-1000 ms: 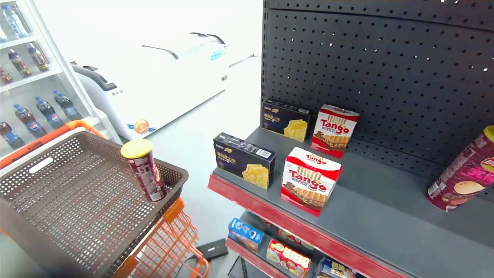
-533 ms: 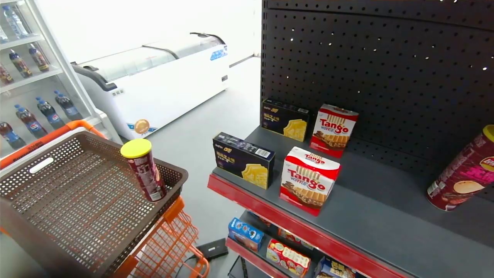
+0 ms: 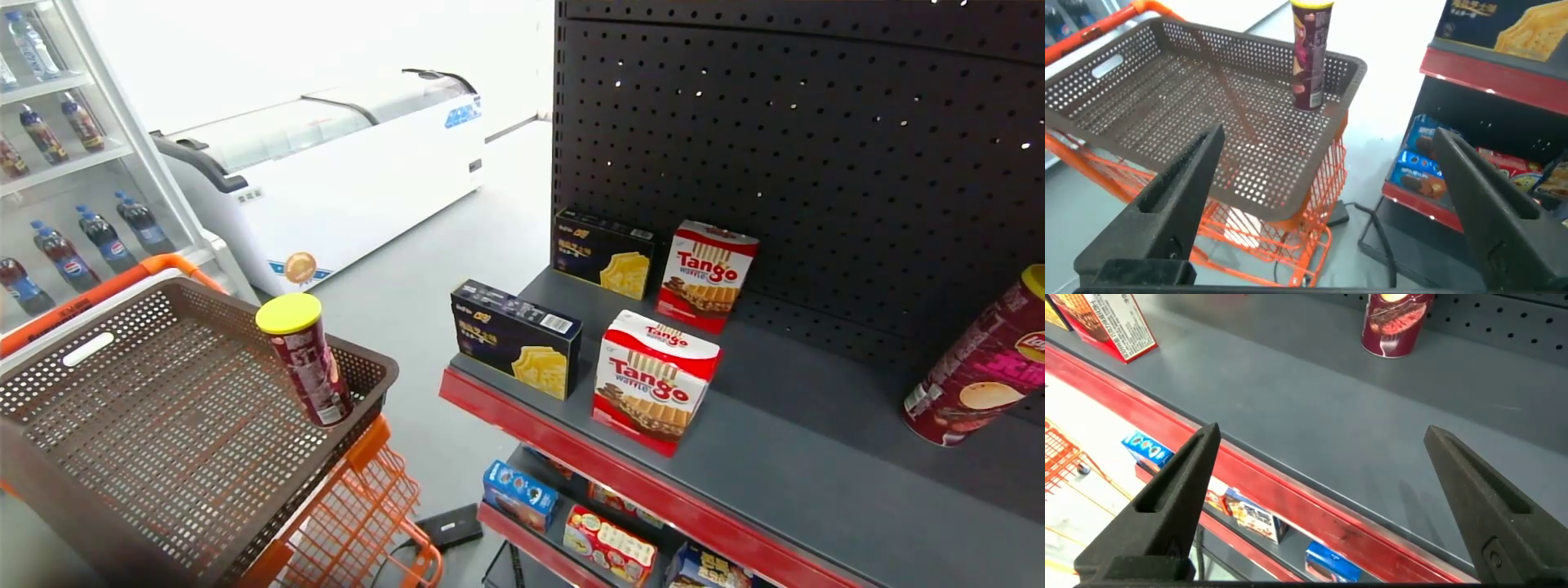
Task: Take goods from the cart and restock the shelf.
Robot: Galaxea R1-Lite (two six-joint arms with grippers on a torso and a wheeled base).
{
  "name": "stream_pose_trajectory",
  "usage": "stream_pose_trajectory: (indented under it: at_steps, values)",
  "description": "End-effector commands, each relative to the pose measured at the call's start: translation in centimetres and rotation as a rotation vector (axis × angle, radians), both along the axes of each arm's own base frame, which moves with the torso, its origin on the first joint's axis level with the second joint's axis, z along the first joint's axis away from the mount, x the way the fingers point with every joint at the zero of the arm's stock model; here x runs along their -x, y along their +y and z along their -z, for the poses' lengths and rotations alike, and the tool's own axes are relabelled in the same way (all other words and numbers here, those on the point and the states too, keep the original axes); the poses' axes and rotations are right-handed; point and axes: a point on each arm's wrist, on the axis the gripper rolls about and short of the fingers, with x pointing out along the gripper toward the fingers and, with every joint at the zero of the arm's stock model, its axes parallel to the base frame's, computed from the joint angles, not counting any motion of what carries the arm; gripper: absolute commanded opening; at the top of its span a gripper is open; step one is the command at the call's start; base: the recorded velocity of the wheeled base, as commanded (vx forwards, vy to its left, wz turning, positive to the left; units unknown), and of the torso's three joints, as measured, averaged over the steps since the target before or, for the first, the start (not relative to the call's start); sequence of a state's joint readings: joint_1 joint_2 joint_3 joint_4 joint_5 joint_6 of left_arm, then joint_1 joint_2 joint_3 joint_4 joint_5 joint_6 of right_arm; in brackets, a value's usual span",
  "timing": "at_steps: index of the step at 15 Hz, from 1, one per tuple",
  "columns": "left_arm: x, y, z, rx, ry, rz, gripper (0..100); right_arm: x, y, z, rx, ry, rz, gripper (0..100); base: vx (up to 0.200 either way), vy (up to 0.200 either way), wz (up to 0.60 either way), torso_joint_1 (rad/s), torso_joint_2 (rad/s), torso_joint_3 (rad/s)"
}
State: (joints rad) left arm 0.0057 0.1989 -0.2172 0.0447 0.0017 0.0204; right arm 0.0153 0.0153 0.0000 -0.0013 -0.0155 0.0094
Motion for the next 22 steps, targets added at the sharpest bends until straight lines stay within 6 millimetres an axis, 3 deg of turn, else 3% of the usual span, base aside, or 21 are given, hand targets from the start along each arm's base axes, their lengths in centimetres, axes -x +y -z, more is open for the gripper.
stream_pose_trajectory:
  at_steps: [1,2,4,6,12,22]
  values:
    - [-6.2,0.2,-4.0,0.0,0.167,-0.066,100,0.0,0.0,0.0,0.0,0.001,0.0,100,0.0,0.0,0.0,0.0,0.0,0.0]
    - [-8.0,0.4,-4.4,0.003,0.17,-0.086,100,0.0,0.0,0.0,0.0,0.001,0.0,100,0.0,0.0,0.0,0.0,0.0,0.0]
    - [-13.6,1.3,-4.9,0.006,0.164,-0.132,100,0.0,0.0,0.0,0.0,0.001,0.0,100,0.0,0.0,0.0,0.0,0.0,0.0]
    - [-17.3,1.6,-3.9,0.001,0.216,-0.128,100,0.0,0.0,0.0,0.0,0.001,0.0,100,0.0,0.0,0.0,0.0,0.0,0.0]
    - [-23.0,1.7,1.9,0.004,0.254,-0.102,100,0.0,0.0,0.0,0.0,0.001,0.0,100,0.0,0.0,0.0,0.0,0.0,0.0]
    - [-34.0,1.9,6.1,-0.007,0.095,-0.082,100,0.0,0.0,0.0,0.0,0.001,0.0,100,0.0,0.0,0.0,0.0,0.0,0.0]
